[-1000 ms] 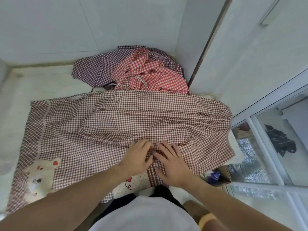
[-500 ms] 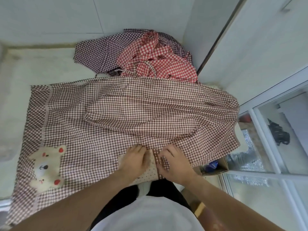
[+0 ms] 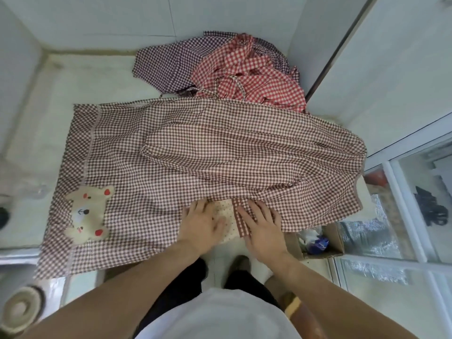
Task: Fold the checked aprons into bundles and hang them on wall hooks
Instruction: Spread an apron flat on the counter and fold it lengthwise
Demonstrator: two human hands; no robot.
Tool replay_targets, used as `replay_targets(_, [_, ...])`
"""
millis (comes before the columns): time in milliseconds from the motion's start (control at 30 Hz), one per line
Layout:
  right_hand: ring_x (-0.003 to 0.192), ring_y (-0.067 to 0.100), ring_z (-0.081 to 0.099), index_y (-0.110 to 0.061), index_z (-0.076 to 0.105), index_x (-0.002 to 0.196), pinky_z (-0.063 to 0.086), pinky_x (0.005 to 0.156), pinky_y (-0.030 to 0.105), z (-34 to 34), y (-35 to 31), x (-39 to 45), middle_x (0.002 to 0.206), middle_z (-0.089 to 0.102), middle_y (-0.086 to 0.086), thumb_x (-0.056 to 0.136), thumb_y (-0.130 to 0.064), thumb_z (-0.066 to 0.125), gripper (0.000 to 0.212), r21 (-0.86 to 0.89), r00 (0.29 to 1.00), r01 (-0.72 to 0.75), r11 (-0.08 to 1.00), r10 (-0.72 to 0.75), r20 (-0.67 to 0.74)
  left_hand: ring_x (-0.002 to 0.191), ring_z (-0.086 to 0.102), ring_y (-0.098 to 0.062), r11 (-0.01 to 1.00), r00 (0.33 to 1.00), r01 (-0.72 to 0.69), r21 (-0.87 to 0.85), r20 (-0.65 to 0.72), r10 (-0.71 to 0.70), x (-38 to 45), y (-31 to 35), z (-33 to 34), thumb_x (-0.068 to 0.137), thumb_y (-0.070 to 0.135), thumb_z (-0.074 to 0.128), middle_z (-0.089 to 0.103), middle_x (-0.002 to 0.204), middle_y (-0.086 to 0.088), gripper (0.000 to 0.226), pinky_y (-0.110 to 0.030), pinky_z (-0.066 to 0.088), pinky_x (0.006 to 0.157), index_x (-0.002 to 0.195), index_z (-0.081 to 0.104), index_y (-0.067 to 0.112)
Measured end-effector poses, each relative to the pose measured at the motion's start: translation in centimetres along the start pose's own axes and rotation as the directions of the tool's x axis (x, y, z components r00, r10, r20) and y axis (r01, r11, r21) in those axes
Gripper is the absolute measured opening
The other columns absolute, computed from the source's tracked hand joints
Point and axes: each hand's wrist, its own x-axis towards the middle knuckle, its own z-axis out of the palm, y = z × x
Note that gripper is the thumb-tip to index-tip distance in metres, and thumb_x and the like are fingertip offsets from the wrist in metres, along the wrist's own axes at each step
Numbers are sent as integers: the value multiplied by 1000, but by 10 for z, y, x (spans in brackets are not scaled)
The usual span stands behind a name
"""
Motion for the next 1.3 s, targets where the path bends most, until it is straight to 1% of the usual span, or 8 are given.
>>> replay_targets(200, [128,26,48,-23,59,132,38,99,54,-19,-7,4,141,54,1,79,-48,39,62,66,998,-52,996,50,29,148,21,-26,990,978,135,32,154,-139,-10,30,-3,70,84,18,31,158,-6,105,-54,12,121,151,29,18])
replay_targets(367, [115,21,56,-21,60,120,42,89,46,-28,-6,12,122,65,-3,81,-55,30,60,72,995,-94,993,92,36,145,25,-26,996,985,71,61,154,-80,-19,38,-8,70,71,25,37,152,-4,93,-56,12,119,147,33,19])
replay_targets(467, [106,23,62,-18,56,116,44,87,46,-30,-7,15,110,69,0,81,-56,49,52,54,993,-111,992,108,54,138,38,-22,991,992,68,115,96,-79,-22,41,-3,85,49,52,48,145,-1,63,-47,16,119,140,43,20])
replay_targets(633, [121,24,56,-17,50,130,22,114,47,-38,12,19,125,65,3,84,-9,61,48,4,990,45,999,-45,133,111,60,-21,979,995,99,178,-39,-94,-21,24,-17,87,13,62,63,121,2,45,-36,39,104,131,58,24])
replay_targets(833, [150,18,21,-21,24,157,10,122,32,-53,63,12,164,22,2,94,7,41,70,112,906,290,951,-310,287,88,68,-25,954,983,176,244,-85,-160,-39,-20,-41,84,5,63,73,99,-4,46,-34,48,88,128,62,16])
replay_targets(900, [148,19,26,-24,26,156,16,122,34,-58,70,10,163,25,1,94,6,43,71,146,892,301,942,-333,306,84,68,-27,948,974,221,229,-108,-201,-46,-38,-50,82,2,65,73,96,-7,40,-36,52,83,120,68,13])
replay_targets(1100, [105,19,66,-19,65,127,51,95,32,-93,85,24,122,68,1,84,3,58,49,164,995,87,983,-94,39,74,67,-29,912,925,355,204,-217,-312,-45,-83,-88,83,-3,66,71,89,-11,34,-38,57,66,115,68,8])
replay_targets(1300, [64,19,60,-12,74,103,53,65,30,-134,100,77,83,73,7,83,-2,59,27,270,988,31,962,11,-154,76,66,-38,951,877,308,7,-391,-280,-12,-120,-141,96,14,59,70,91,-19,16,-47,54,68,106,68,5])
